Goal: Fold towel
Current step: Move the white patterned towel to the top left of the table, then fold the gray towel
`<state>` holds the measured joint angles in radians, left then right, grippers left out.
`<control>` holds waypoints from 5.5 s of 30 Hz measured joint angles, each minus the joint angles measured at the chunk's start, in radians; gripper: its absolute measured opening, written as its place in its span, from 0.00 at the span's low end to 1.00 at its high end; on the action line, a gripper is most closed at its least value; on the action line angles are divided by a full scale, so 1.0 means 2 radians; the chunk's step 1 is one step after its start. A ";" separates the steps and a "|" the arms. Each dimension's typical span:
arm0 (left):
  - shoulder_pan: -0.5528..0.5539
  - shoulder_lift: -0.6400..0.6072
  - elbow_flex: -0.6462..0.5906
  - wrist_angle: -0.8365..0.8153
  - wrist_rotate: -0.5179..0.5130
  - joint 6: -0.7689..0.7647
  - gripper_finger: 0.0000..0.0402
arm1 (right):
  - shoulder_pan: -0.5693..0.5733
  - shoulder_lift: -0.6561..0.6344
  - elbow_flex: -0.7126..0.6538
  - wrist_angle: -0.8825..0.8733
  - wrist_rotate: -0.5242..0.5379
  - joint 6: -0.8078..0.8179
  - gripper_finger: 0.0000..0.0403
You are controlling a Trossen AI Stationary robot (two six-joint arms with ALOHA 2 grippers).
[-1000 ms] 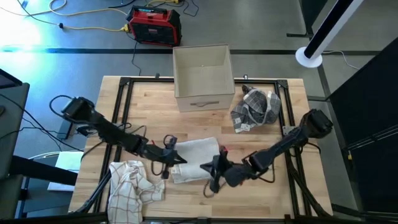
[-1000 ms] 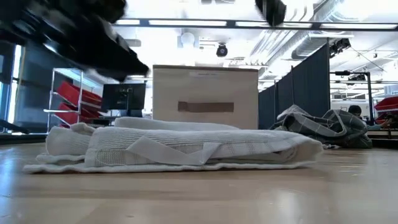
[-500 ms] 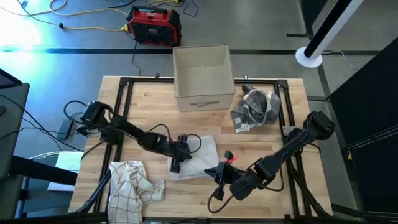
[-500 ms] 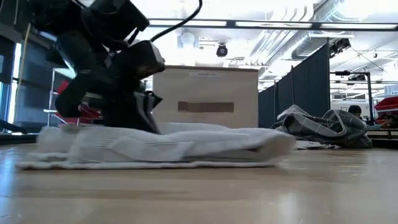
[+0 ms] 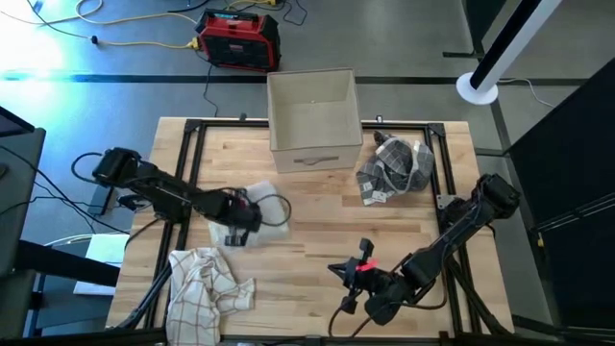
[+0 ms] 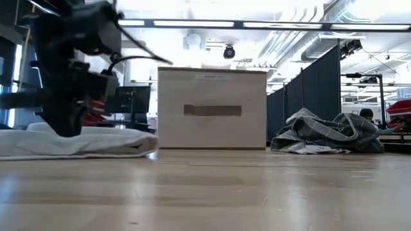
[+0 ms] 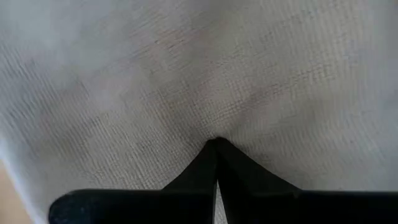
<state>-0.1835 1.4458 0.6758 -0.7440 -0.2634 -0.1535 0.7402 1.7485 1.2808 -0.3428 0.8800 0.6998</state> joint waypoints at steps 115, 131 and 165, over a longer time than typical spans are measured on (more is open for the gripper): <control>-0.054 -0.108 -0.064 0.468 0.131 0.086 0.00 | -0.270 -0.271 -0.073 -0.586 -0.255 0.239 0.15; 0.033 -0.056 -0.068 0.530 0.155 0.079 0.00 | -0.492 -0.273 -0.282 -0.223 -0.248 -0.072 0.59; 0.021 -0.005 -0.068 0.513 0.139 0.043 0.00 | -0.203 -0.234 0.114 -0.260 -0.267 -0.014 0.00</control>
<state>-0.1410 1.4361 0.5400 0.2825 0.0150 -0.0671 0.3333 1.2807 1.5085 -0.8634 0.3461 0.6723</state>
